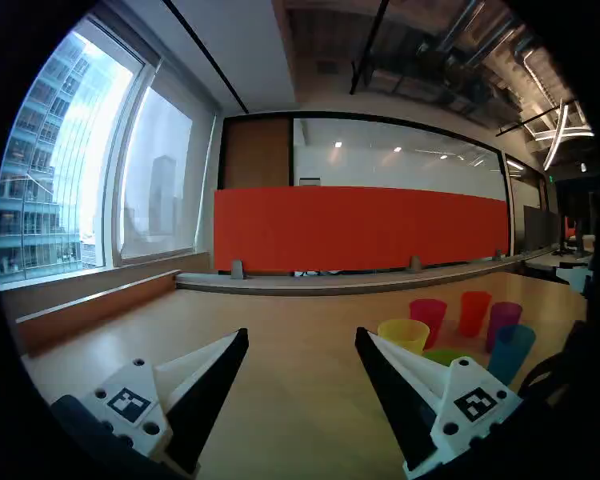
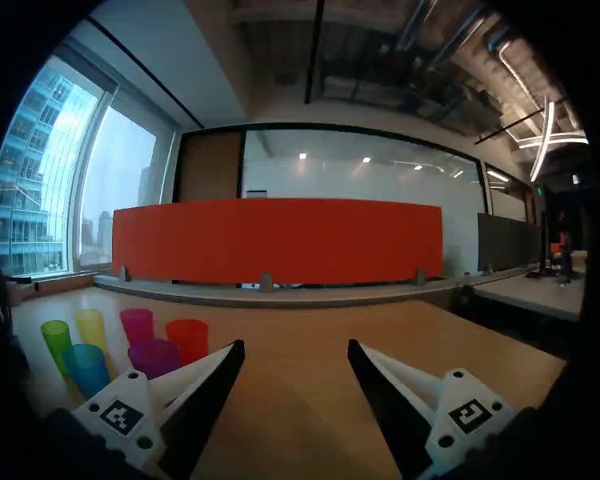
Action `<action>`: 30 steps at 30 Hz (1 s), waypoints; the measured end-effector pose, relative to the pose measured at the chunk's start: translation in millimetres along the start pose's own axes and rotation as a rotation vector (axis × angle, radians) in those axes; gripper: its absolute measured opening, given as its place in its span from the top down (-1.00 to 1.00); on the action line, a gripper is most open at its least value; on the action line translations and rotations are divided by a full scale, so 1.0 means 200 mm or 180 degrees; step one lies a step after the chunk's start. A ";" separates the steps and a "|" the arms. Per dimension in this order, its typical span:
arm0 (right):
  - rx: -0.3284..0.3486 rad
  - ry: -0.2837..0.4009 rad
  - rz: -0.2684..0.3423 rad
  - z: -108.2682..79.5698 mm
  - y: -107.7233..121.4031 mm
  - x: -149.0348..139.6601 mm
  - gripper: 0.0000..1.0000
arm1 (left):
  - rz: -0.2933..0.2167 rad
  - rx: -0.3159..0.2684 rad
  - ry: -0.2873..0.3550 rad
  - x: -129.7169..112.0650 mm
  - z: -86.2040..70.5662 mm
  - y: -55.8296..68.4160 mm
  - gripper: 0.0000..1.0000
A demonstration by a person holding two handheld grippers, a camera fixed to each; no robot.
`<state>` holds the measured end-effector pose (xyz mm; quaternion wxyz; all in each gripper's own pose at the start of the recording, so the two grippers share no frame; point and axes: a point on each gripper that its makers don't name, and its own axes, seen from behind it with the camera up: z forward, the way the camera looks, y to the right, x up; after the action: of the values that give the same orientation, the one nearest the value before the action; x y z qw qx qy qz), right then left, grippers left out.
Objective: Pour water
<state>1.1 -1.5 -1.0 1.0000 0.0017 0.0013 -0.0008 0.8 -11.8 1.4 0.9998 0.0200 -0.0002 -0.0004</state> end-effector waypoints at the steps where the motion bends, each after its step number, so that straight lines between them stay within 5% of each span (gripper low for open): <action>1: 0.0002 0.0000 0.0000 0.00 0.00 0.00 -1.00 | 0.0000 0.0000 0.0000 0.00 0.00 0.00 -0.99; 30: 0.0019 -0.0010 0.0003 -0.01 -0.01 -0.01 -1.00 | 0.0000 0.0000 0.0000 0.00 0.00 0.00 -1.00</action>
<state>-0.3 -3.9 -2.2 1.0000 0.0046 -0.0003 -0.0003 0.5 -11.5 1.2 0.9998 0.0200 -0.0002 -0.0004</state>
